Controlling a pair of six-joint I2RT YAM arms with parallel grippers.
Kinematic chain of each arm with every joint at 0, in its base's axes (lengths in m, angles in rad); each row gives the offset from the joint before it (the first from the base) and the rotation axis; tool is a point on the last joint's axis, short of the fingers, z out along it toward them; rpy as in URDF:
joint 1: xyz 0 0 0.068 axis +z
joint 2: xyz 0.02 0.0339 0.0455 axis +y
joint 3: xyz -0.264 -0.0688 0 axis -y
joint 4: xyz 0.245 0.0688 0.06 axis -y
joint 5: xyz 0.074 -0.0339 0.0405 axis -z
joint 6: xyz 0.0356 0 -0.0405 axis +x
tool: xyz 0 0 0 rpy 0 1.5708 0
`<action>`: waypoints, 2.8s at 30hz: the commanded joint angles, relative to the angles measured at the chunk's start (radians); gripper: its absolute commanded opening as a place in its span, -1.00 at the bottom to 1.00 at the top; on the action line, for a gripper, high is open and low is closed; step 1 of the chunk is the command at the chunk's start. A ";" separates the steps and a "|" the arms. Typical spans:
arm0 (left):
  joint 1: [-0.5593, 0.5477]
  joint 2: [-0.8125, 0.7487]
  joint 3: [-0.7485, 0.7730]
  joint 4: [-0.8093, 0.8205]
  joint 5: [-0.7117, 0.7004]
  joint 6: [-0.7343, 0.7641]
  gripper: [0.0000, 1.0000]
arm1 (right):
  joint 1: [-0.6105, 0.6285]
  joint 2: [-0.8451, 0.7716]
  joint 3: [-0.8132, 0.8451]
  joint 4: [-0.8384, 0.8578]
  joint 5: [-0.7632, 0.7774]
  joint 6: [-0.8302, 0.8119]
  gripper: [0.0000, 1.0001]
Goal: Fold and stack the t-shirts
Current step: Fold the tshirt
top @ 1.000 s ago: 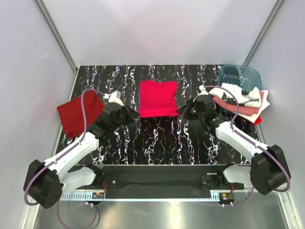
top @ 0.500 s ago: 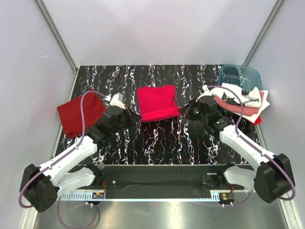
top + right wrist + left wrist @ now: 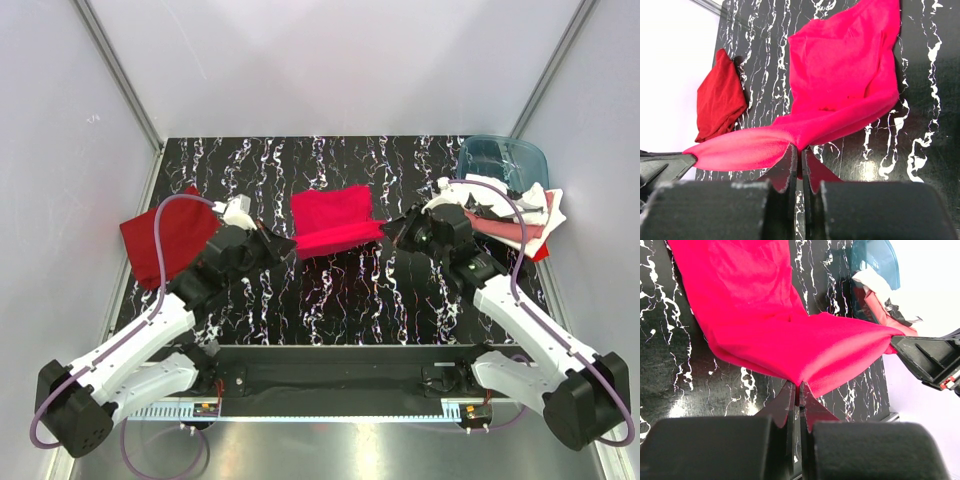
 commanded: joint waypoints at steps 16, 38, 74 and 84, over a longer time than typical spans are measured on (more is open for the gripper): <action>0.000 0.018 0.070 -0.088 -0.021 -0.001 -1.00 | 0.000 -0.012 0.039 -0.008 0.087 -0.030 -1.00; 0.127 0.263 0.300 -0.343 -0.081 -0.107 -1.00 | -0.055 0.361 0.292 -0.074 0.056 -0.033 -1.00; -0.060 0.002 -0.036 -0.274 -0.007 -0.291 -1.00 | -0.091 0.035 0.018 -0.161 -0.132 0.004 -1.00; -0.348 -0.042 -0.045 -0.323 -0.121 -0.446 -1.00 | -0.091 -0.140 -0.048 -0.262 -0.165 -0.002 -1.00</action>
